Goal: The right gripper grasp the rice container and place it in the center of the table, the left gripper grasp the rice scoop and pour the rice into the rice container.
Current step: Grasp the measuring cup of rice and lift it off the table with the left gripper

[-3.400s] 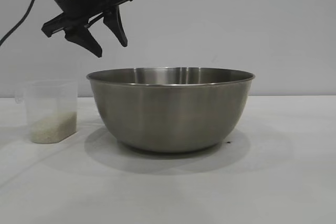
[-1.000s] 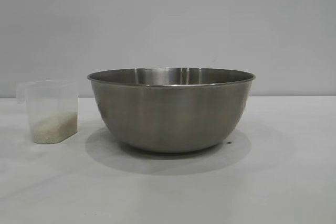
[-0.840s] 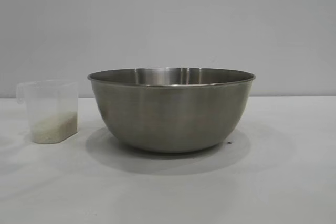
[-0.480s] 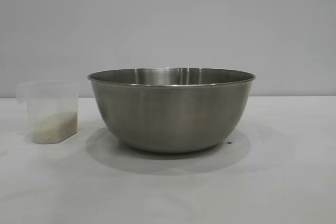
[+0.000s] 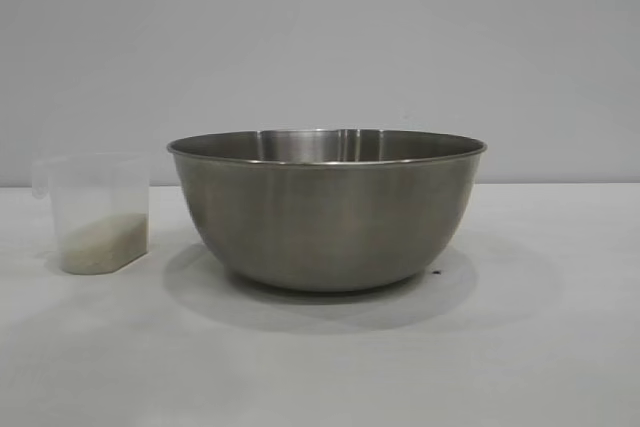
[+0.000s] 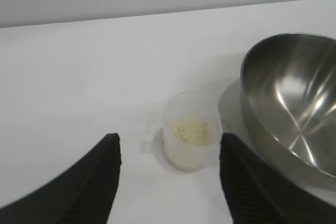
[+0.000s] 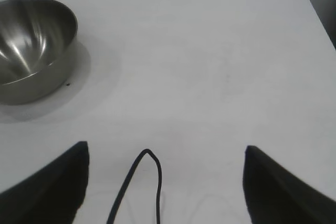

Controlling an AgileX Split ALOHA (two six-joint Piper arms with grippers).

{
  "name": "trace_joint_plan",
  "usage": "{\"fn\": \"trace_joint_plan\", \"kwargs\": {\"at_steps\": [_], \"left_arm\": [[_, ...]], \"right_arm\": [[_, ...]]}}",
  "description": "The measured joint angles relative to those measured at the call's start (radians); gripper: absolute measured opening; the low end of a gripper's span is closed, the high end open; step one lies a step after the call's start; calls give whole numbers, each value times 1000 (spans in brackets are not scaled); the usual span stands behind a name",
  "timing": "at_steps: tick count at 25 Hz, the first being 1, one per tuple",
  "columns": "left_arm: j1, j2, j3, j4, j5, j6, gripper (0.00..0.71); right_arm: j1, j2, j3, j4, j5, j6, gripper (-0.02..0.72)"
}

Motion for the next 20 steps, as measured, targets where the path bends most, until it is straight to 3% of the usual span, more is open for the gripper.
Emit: {"fn": "trace_joint_plan", "kwargs": {"at_steps": [4, 8, 20], "left_arm": [[0, -2, 125, 0, -209, -4, 365], [0, -2, 203, 0, -333, -6, 365], [0, 31, 240, 0, -429, 36, 365]], "right_arm": [[0, 0, 0, 0, 0, 0, 559], [0, 0, 0, 0, 0, 0, 559], [0, 0, 0, 0, 0, 0, 559]]}}
